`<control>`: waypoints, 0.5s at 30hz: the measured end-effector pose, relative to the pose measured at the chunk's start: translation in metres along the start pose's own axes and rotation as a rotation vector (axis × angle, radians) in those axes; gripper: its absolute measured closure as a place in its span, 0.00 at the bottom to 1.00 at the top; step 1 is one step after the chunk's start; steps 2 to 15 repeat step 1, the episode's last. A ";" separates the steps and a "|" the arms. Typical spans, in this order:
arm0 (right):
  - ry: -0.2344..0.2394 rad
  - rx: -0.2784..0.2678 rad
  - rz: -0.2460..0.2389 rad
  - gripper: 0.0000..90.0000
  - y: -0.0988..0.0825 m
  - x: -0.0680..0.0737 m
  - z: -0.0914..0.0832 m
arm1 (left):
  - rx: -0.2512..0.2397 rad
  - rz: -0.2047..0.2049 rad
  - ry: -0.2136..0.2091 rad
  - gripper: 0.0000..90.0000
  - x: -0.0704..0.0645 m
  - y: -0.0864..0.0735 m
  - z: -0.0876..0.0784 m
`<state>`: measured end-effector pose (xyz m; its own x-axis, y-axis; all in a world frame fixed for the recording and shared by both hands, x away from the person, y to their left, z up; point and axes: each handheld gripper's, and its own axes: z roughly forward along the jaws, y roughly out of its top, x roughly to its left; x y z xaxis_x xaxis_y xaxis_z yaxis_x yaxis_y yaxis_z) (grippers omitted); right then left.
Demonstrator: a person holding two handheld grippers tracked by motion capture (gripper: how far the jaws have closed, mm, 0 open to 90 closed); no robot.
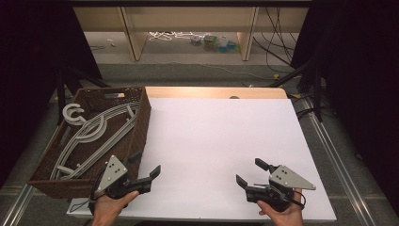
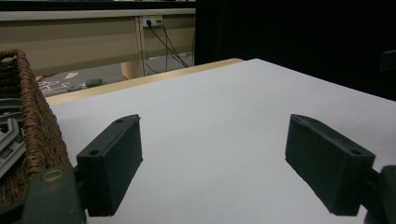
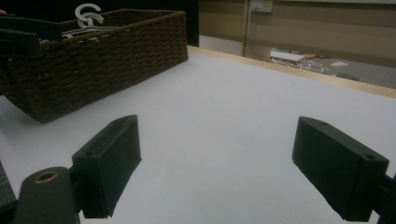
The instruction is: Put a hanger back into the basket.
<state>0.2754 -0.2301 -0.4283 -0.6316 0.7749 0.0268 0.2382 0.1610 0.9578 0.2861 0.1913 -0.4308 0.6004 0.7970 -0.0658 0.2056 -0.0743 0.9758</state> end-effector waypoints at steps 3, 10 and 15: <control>0.002 0.003 0.001 0.18 0.000 0.000 0.000 | -0.001 -0.001 -0.001 0.21 0.000 0.000 0.000; 0.002 0.003 0.001 0.18 0.000 0.000 0.000 | -0.001 -0.001 -0.001 0.21 0.000 0.000 0.000; 0.002 0.003 0.001 0.18 0.000 0.000 0.000 | -0.001 -0.001 -0.001 0.21 0.000 0.000 0.000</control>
